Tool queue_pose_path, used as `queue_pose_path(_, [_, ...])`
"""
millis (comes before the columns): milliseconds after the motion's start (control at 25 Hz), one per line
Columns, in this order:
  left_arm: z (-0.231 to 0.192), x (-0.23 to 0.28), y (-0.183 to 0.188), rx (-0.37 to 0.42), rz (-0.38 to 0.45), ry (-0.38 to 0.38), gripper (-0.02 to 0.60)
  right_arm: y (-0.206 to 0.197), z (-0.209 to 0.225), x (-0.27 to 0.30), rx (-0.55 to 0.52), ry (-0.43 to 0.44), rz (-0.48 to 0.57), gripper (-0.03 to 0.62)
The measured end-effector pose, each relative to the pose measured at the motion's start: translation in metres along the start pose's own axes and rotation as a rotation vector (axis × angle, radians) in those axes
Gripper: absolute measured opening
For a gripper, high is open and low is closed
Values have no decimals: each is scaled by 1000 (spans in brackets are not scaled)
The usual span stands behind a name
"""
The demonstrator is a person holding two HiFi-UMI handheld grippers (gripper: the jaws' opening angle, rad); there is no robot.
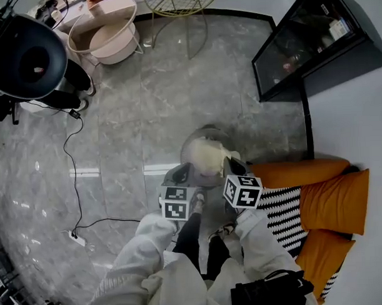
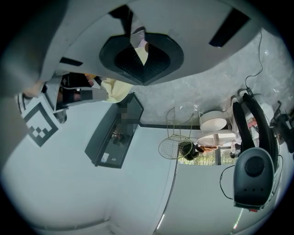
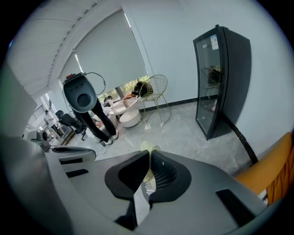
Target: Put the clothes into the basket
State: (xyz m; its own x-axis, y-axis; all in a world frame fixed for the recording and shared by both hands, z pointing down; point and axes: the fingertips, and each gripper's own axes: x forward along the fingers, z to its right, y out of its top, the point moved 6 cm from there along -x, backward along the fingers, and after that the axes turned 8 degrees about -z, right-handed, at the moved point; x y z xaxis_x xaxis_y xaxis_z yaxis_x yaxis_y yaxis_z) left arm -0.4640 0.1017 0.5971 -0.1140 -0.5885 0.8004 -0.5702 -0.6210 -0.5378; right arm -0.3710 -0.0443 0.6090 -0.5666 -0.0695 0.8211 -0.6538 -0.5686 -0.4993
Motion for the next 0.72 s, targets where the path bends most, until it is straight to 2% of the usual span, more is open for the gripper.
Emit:
queue_pose_path(120, [-8,12,-6,-15,-22,-4,0,-10,0,20,28,8,-21,32])
queue_pose_path(280, [-21,22,-11,-31,-39,7,0,-22,6,35,50,-27,-9,35])
queue_pose_path(720, [-29,27,-9,-37,-54,22,0,-25,20,31,104,-34,-8,52])
